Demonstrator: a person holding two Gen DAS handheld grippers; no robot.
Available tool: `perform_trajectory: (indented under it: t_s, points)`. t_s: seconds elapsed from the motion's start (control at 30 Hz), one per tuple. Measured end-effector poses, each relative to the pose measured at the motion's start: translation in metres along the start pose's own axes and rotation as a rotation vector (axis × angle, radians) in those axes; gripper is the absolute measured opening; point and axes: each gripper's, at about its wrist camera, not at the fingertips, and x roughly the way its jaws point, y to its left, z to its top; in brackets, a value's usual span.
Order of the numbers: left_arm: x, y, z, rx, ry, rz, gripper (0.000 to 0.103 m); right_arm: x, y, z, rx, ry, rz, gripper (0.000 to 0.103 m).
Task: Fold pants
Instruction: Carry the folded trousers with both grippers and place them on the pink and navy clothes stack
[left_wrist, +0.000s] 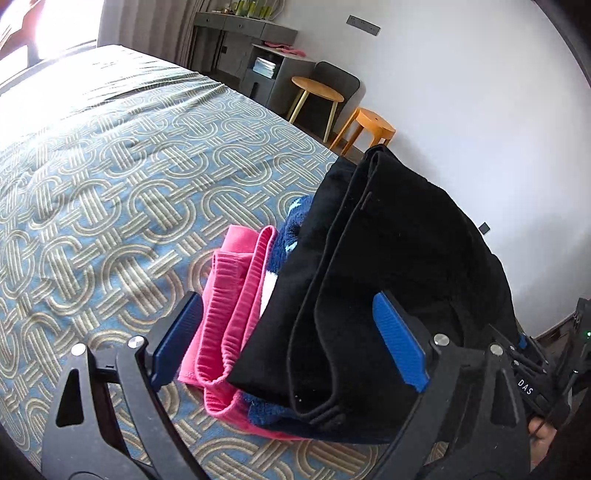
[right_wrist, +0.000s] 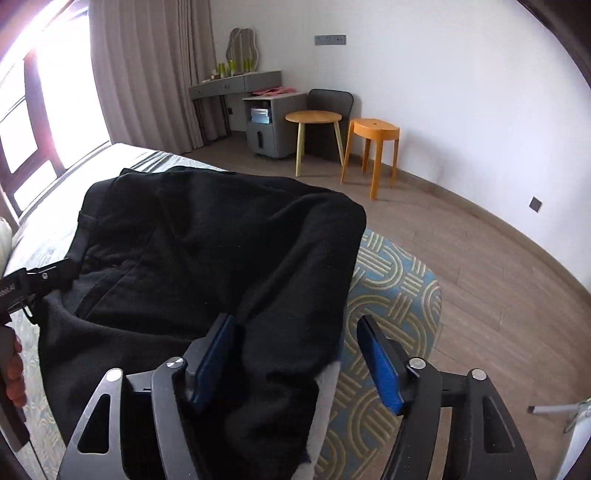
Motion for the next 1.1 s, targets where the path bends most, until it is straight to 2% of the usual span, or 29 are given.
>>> perform_trajectory:
  t_s: [0.13, 0.3, 0.47, 0.57, 0.7, 0.83, 0.93, 1.03, 1.1]
  points:
    - [-0.017, -0.016, -0.007, 0.114, -0.048, 0.091, 0.093, -0.005, 0.001, 0.003, 0.022, 0.011, 0.005, 0.071]
    - [-0.021, -0.023, -0.006, 0.153, -0.074, 0.131, 0.093, -0.014, 0.006, 0.002, -0.015, 0.006, -0.010, 0.071]
    - [-0.043, -0.036, -0.013, 0.224, -0.105, 0.157, 0.093, -0.045, 0.015, -0.003, -0.074, -0.077, -0.037, 0.071]
    - [-0.058, -0.048, -0.018, 0.268, -0.125, 0.168, 0.093, -0.067, 0.020, -0.006, -0.087, -0.106, -0.015, 0.071]
    - [-0.094, -0.062, -0.031, 0.293, -0.170, 0.152, 0.093, -0.098, 0.028, -0.015, -0.069, -0.122, 0.044, 0.071]
    - [-0.135, -0.075, -0.063, 0.335, -0.208, 0.112, 0.093, -0.135, 0.033, -0.042, -0.059, -0.145, 0.110, 0.071]
    - [-0.163, -0.080, -0.090, 0.340, -0.238, 0.095, 0.093, -0.163, 0.042, -0.071, -0.077, -0.172, 0.102, 0.071]
    - [-0.180, -0.081, -0.110, 0.332, -0.243, 0.046, 0.093, -0.185, 0.050, -0.097, -0.097, -0.199, 0.086, 0.071]
    - [-0.189, -0.082, -0.118, 0.331, -0.249, 0.045, 0.093, -0.196, 0.053, -0.106, -0.091, -0.215, 0.068, 0.071]
